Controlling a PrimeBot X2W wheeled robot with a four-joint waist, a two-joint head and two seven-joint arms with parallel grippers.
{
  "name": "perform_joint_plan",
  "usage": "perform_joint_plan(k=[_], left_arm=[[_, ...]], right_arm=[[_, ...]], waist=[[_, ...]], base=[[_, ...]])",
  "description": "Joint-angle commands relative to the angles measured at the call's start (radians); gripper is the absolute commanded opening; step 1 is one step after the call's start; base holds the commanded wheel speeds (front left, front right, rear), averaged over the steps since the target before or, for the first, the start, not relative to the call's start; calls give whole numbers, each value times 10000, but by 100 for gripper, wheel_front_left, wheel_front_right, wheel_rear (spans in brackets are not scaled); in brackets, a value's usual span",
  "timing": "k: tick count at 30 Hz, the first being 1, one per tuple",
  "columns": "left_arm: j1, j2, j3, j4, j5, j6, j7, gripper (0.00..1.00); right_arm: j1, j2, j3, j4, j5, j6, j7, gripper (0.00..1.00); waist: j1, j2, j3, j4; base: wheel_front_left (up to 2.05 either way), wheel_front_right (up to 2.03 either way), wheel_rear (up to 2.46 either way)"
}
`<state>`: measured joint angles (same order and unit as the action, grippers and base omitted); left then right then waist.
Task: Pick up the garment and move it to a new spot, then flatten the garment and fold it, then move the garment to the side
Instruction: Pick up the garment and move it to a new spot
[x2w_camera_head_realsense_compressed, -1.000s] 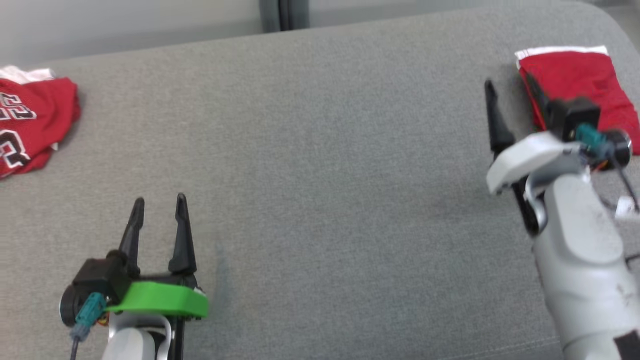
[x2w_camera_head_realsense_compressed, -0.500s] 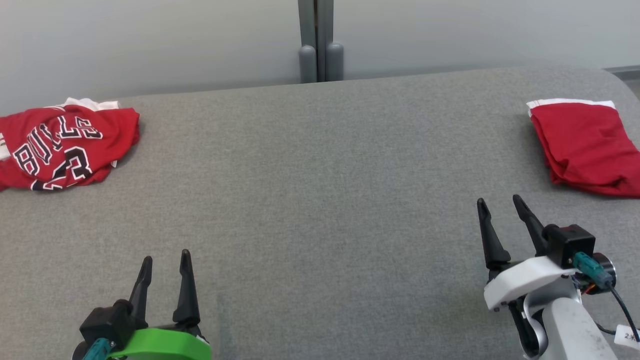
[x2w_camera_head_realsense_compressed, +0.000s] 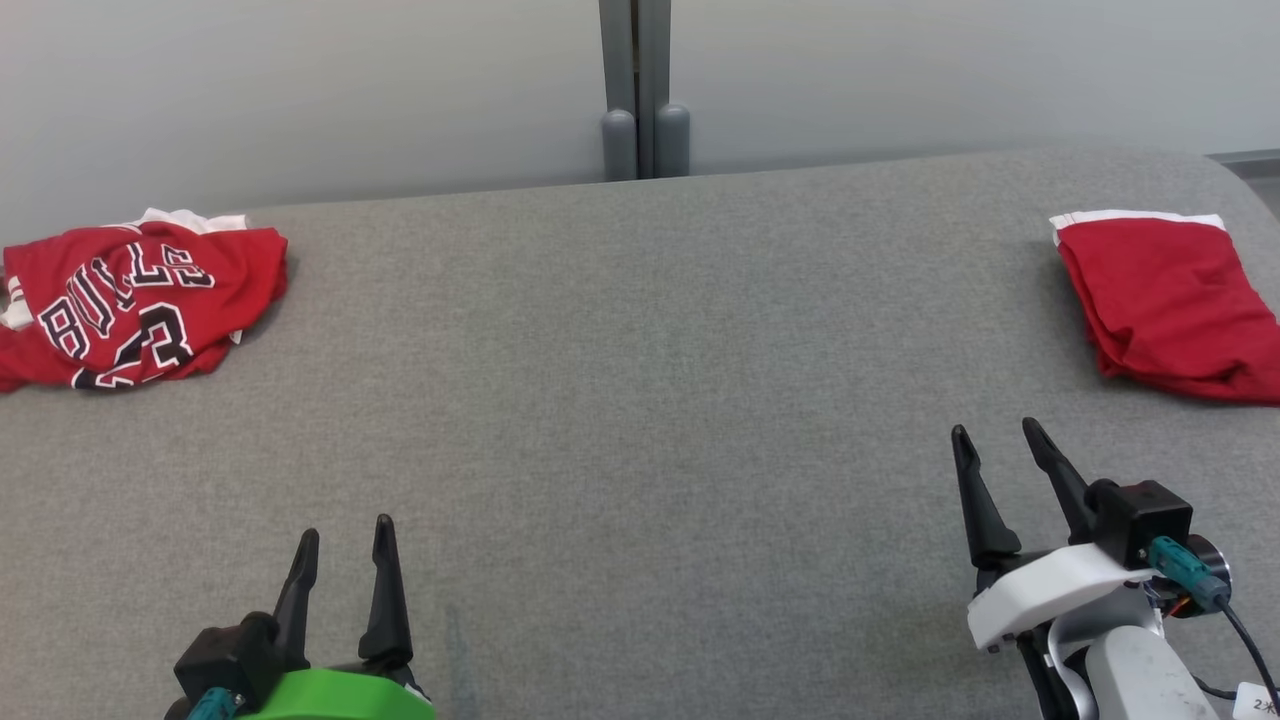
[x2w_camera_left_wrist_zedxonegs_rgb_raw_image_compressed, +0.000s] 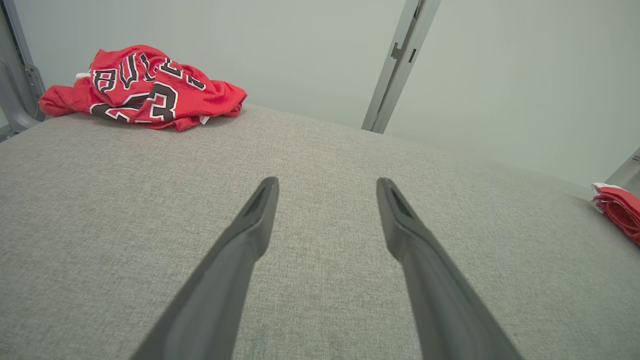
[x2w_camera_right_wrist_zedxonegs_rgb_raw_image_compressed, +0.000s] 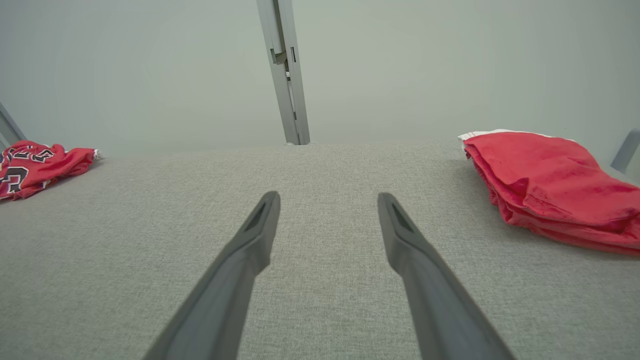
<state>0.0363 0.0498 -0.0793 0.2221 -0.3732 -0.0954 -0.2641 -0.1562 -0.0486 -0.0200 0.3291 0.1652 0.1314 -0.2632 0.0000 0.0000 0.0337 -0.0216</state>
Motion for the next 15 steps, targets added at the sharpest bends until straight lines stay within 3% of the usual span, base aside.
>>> perform_joint_plan(k=[1, 10, 15], left_arm=[[-22, 17, -7, 7, -31, 21, -3, 100], [-168, 16, -98, 4, -16, 9, -4, 100], [-265, 17, -218, 16, -61, 61, -3, 100]], right_arm=[[96, -38, 22, -10, 25, -15, -21, 100], [86, -37, 8, 8, 135, -15, -21, 100], [131, -34, -96, 15, 22, -15, -21, 100]], waist=[[0, 0, 15, -2], [0, 0, 93, 122], [0, 0, 82, 675]], base=[[0, 0, 0], [0, 0, 0], [0, 0, 0]])
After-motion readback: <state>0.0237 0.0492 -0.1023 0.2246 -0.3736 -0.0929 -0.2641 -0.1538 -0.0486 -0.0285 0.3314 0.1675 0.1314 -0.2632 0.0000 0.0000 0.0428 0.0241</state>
